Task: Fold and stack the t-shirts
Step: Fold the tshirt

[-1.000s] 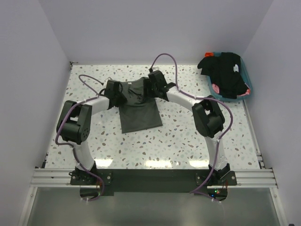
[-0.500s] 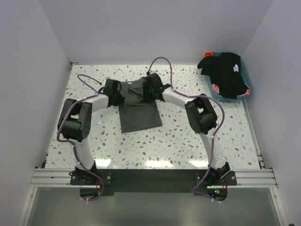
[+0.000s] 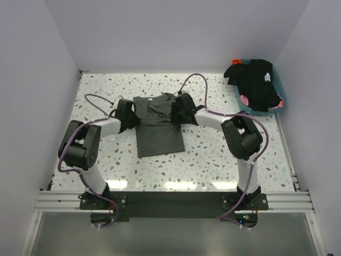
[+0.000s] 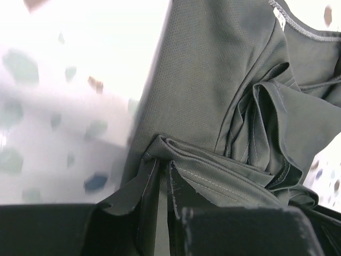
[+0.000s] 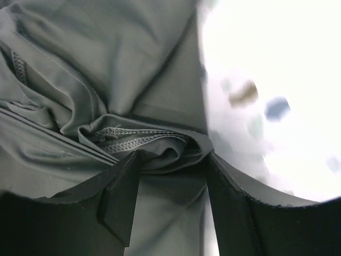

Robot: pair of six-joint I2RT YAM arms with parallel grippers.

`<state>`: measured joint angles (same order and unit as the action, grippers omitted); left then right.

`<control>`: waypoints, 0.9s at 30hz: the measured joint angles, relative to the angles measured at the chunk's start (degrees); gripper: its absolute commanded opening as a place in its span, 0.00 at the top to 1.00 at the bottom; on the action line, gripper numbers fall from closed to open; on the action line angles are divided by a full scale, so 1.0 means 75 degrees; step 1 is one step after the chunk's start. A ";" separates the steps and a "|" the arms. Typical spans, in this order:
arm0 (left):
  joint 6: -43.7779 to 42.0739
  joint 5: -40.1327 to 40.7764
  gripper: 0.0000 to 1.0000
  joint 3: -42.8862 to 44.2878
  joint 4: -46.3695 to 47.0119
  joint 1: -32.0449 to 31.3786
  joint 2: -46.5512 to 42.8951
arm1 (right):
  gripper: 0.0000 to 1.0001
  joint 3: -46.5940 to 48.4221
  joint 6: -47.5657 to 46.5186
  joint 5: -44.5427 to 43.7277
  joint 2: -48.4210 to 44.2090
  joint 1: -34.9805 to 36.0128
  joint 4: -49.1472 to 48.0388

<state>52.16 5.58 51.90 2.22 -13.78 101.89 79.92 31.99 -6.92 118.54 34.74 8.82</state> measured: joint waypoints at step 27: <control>-0.0880 0.0347 0.53 -0.0647 -0.1338 -0.0402 -0.2643 | 0.57 -0.0358 -0.0248 0.0070 -0.0493 0.0105 0.0717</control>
<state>45.56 8.19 47.05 -7.81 -16.80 82.06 77.23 30.13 -6.39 114.85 35.53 14.20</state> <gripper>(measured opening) 0.473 0.428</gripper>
